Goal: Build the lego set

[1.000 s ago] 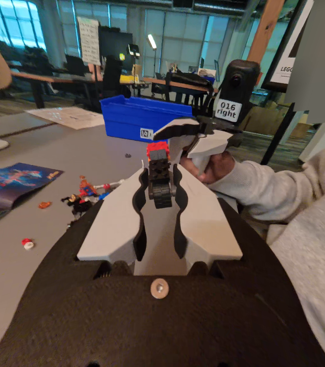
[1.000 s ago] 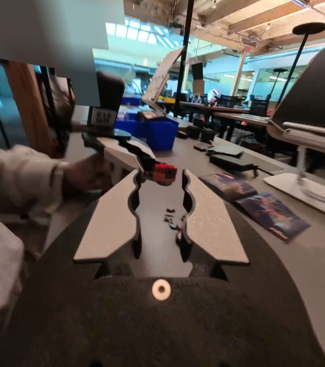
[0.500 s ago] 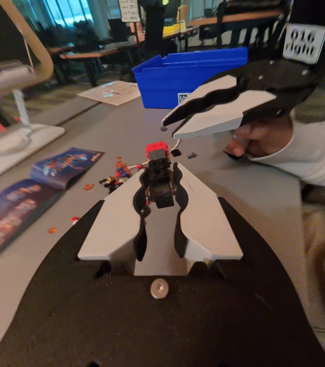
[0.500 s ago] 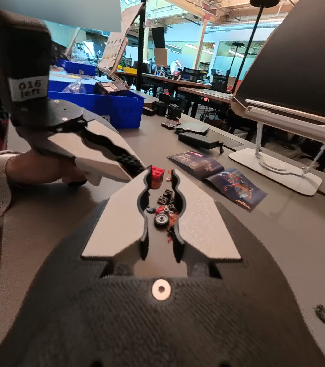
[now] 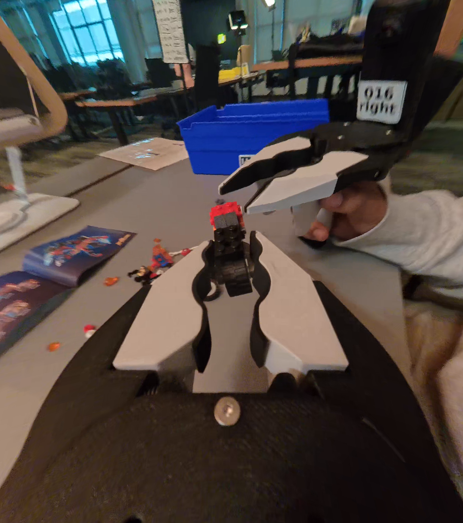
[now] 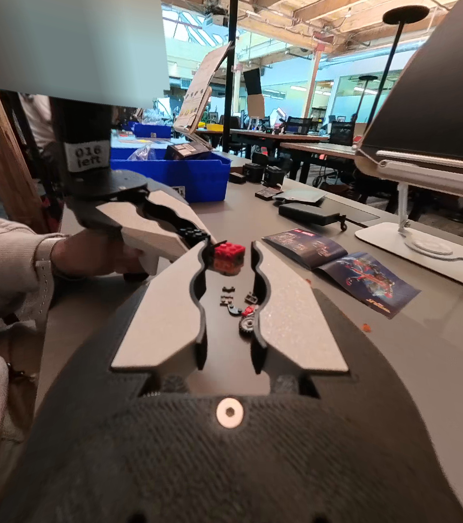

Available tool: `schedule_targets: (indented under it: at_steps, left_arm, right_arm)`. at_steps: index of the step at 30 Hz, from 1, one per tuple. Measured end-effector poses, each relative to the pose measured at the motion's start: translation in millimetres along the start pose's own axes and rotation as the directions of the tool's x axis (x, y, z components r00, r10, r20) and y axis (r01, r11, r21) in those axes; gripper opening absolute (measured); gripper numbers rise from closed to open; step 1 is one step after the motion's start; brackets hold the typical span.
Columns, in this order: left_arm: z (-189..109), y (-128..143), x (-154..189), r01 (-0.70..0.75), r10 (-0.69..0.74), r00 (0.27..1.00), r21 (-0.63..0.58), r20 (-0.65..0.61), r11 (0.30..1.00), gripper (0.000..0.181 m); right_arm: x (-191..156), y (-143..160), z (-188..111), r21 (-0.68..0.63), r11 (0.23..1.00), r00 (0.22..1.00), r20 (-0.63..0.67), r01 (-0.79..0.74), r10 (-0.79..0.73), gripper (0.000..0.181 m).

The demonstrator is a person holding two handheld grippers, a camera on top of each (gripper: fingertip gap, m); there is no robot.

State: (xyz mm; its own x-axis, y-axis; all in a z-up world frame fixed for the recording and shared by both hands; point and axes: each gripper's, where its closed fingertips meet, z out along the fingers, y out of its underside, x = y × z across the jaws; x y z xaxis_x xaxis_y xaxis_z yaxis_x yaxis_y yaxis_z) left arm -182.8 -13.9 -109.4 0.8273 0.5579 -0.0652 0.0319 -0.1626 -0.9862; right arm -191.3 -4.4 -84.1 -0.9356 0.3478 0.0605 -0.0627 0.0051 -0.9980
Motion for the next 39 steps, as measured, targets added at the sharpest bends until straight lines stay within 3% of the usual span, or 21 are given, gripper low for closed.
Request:
schedule_targets:
  at_steps: [1,4,8,13,16,21,33,34,39]
  left_arm:
    - [-0.9,-0.7,-0.5,0.066,-0.066,0.997,0.008,-0.034,0.998,0.025]
    - [-4.8,-5.0,-1.5,0.218,-0.212,0.969,0.037,-0.13,0.975,0.025]
    - [-9.7,-12.8,0.8,0.299,-0.277,0.936,0.077,-0.216,0.951,0.025]
    - [-10.1,-17.6,16.2,0.265,-0.23,0.928,0.086,-0.292,0.96,0.025]
    - [-7.4,-14.8,22.8,0.212,-0.183,0.938,0.07,-0.295,0.975,0.025]
    - [-9.1,-17.6,27.1,0.199,-0.162,0.934,0.089,-0.318,0.976,0.025]
    - [-13.4,-26.6,23.4,0.234,-0.175,0.93,0.151,-0.324,0.961,0.024]
    - [-13.8,-27.1,22.3,0.241,-0.182,0.929,0.153,-0.323,0.958,0.015]
    - [-15.6,-29.4,23.5,0.276,-0.206,0.912,0.16,-0.354,0.948,0.014]
  right_arm:
    - [2.4,-2.3,-1.5,0.017,1.0,1.0,-0.005,-0.017,0.017,0.029]
    - [5.2,-6.6,-5.0,0.056,0.995,0.997,0.019,-0.079,0.078,0.031]
    - [-1.0,-2.7,-1.0,0.04,0.98,0.975,0.11,-0.197,0.192,0.043]
    - [-7.9,-5.4,-1.1,0.026,0.918,0.892,0.247,-0.396,0.378,0.046]
    - [-10.5,-9.8,-4.3,0.031,0.888,0.849,0.31,-0.458,0.427,0.036]
    - [-21.9,-11.6,-5.0,0.007,0.88,0.813,0.386,-0.475,0.436,0.022]
    - [-23.0,-11.2,-5.2,-0.002,0.883,0.812,0.392,-0.47,0.433,0.022]
    - [-23.2,-10.6,-5.2,-0.005,0.886,0.815,0.39,-0.464,0.429,0.022]
    - [-23.4,-11.5,-6.4,-0.002,0.888,0.816,0.395,-0.46,0.423,0.022]
